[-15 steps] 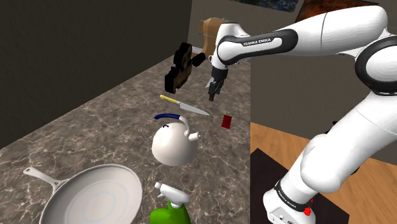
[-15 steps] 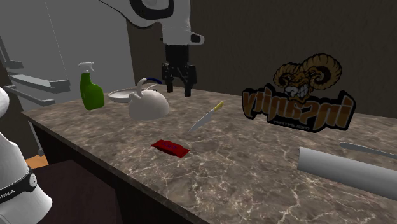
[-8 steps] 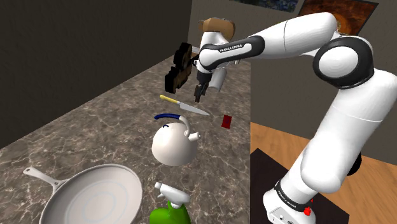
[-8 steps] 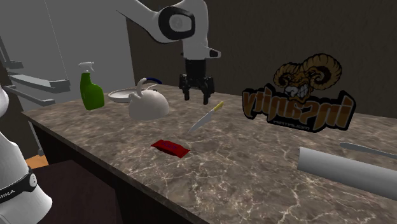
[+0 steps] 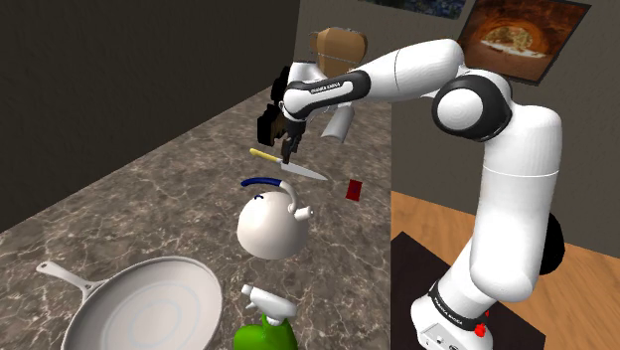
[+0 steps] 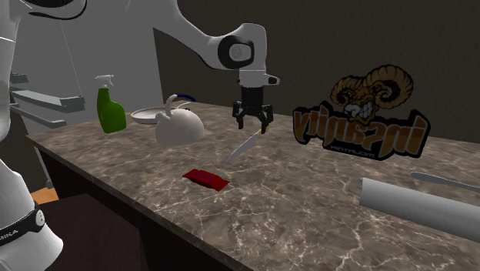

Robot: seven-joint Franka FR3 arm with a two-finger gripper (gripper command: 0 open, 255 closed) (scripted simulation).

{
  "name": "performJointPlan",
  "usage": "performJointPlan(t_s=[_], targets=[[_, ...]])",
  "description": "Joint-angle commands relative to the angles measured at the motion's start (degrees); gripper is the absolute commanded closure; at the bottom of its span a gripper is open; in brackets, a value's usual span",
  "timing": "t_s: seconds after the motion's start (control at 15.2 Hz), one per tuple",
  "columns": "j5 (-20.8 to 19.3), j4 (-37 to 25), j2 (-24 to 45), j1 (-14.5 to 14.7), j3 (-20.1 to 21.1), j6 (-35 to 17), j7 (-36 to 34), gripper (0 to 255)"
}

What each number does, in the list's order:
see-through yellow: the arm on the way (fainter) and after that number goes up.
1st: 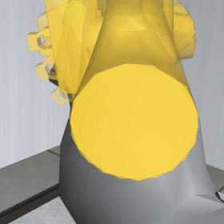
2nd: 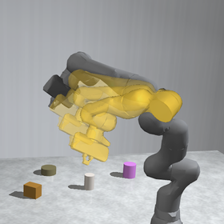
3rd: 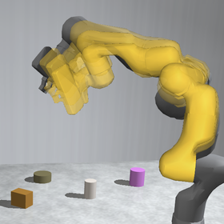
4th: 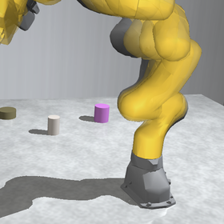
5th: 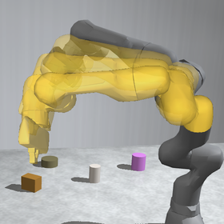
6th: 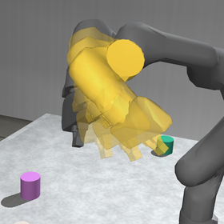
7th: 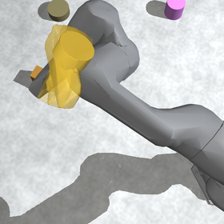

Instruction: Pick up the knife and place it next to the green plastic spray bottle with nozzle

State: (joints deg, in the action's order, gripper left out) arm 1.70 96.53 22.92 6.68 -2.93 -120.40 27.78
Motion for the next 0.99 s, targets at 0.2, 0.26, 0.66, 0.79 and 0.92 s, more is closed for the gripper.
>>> performJointPlan(t_s=[0.2,0.26,0.66,0.79,0.92], targets=[[0.18,-0.34,2.67,0.02,0.21,-2.46,0.27,0],[0.21,-0.10,3.04,0.02,0.22,-3.07,0.29,0],[0.27,0.51,4.00,0.01,0.26,-4.63,0.33,0],[0.27,0.51,4.00,0.01,0.26,-4.63,0.33,0],[0.27,0.51,4.00,0.01,0.26,-4.62,0.33,0]])
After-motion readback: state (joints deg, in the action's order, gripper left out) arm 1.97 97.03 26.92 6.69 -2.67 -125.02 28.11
